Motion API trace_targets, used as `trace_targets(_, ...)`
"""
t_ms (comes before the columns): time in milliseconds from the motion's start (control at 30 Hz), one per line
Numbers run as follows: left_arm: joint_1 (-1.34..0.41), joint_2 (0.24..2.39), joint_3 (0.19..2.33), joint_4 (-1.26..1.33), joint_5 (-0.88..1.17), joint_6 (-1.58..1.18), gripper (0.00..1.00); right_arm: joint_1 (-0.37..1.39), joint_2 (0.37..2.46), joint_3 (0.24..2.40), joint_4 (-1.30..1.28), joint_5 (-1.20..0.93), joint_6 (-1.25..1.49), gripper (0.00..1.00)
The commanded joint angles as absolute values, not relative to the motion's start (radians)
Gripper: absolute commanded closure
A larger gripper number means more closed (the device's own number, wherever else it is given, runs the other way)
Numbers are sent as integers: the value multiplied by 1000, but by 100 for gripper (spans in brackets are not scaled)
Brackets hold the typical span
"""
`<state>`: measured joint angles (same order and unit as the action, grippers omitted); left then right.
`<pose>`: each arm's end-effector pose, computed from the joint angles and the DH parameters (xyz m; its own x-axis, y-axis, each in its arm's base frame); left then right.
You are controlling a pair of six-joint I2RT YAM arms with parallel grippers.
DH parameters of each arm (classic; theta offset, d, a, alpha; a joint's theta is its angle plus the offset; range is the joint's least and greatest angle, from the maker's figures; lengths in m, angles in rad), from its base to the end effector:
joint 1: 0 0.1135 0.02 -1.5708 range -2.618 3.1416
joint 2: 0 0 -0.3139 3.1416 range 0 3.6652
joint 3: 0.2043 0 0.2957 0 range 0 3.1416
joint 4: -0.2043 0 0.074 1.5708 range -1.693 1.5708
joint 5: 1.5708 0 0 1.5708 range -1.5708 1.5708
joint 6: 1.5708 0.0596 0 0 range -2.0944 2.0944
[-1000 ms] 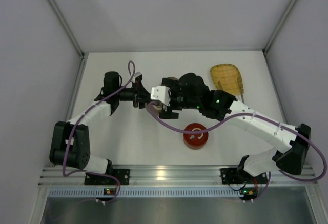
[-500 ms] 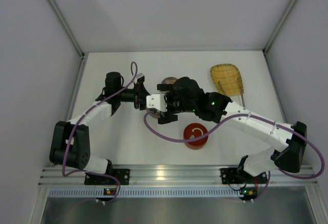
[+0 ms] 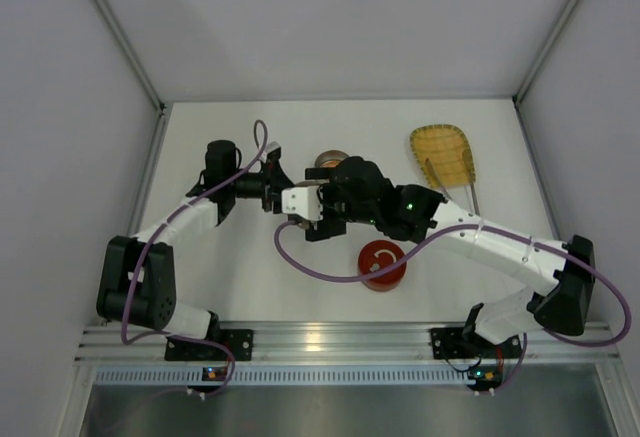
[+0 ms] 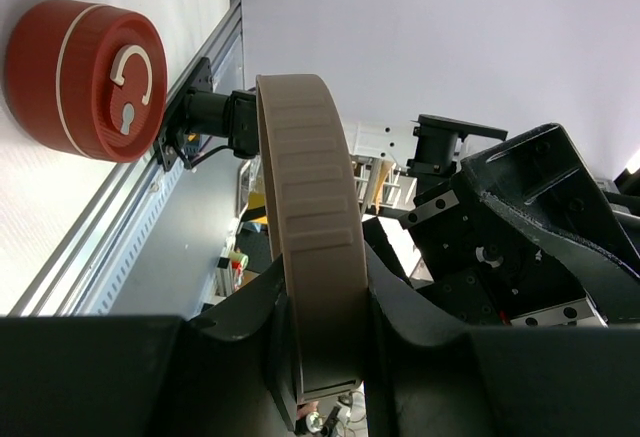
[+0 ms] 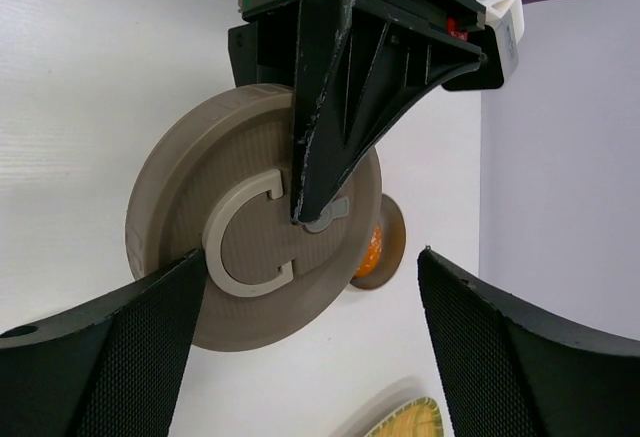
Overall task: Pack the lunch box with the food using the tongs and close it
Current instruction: Pick up the box lid from the center of the board.
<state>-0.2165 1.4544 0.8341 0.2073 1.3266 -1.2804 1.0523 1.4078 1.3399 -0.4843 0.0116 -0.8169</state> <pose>0.3148 -0.1284 0.2703 -0.9937 -0.0186 0.1109 -0.1122 0.0956 -0.9891 0.1868 0.3260 0.3934 0.4516 -0.6794 -0.5783 -0.7806 0.0129 -0.6248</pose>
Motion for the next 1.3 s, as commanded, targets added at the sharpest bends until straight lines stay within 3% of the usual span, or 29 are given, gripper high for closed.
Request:
trace_targets(0, -233, 1456, 862, 192, 1419, -1270, 100, 1060, 1420, 1347, -316, 158, -807, 17)
trace_targets(600, -233, 1496, 865, 137, 1414, -1204, 100, 1072, 1431, 1443, -295, 232, -821, 40)
trace_targets(967, -233, 1526, 891, 132, 1430, -1201, 100, 1075, 1431, 1460, -310, 219, -839, 46)
trace_targets(1067, -232, 1525, 896, 121, 1436, -1184, 100, 1066, 1420, 1456, -343, 181, -831, 47)
trace_targets(1267, -233, 1528, 920, -26, 1469, -1049, 100, 891, 1352, 1480, -619, -229, -753, 40)
